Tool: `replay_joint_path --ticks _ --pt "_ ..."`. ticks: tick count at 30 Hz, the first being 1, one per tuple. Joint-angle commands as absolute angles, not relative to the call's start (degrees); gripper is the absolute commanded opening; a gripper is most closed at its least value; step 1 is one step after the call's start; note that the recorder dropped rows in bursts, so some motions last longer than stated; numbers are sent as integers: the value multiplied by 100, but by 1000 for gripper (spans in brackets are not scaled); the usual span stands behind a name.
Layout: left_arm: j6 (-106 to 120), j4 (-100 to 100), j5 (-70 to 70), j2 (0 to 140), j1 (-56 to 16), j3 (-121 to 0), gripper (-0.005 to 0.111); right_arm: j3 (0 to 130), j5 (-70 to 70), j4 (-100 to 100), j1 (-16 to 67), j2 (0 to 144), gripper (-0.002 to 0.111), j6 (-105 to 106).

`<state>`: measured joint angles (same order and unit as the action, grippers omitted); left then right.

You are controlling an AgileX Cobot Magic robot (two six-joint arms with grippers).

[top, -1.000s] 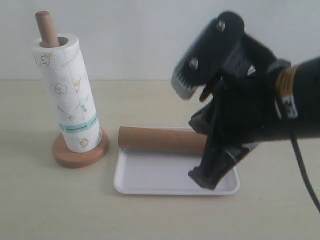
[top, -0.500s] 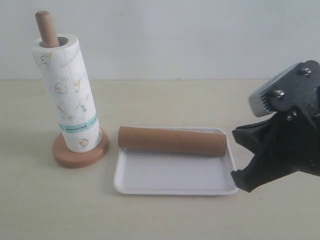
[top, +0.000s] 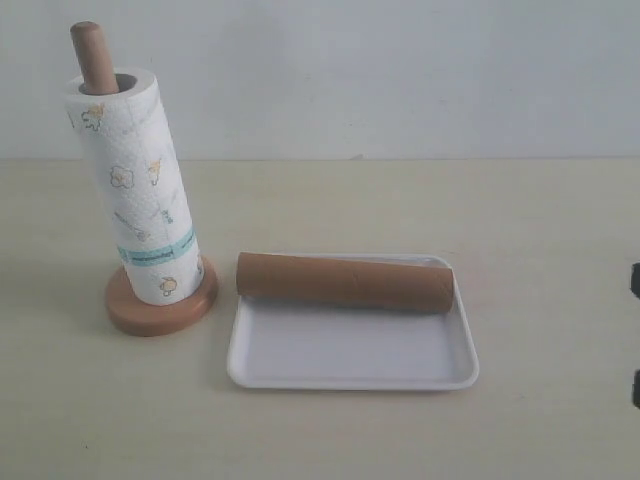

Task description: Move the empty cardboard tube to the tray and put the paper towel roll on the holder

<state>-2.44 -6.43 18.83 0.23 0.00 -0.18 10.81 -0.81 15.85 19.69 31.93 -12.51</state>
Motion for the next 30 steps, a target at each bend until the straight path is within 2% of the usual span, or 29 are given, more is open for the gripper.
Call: replay_joint_path --ticks 1,10,13,23,30 --pt "-250 -578 1816 0 5 0 4 614 -260 1560 1761 2242 0 -1186" --pt "-250 -578 1816 0 5 0 4 0 -392 1560 1326 615 0 -1186" --pt "-250 -578 1816 0 5 0 4 0 246 1560 1023 0 0 -1321" --pt "-250 -578 1807 0 5 0 4 0 1598 1385 718 0 0 -1469" --pt "-250 -578 1807 0 5 0 4 0 1527 169 718 0 0 -1994"
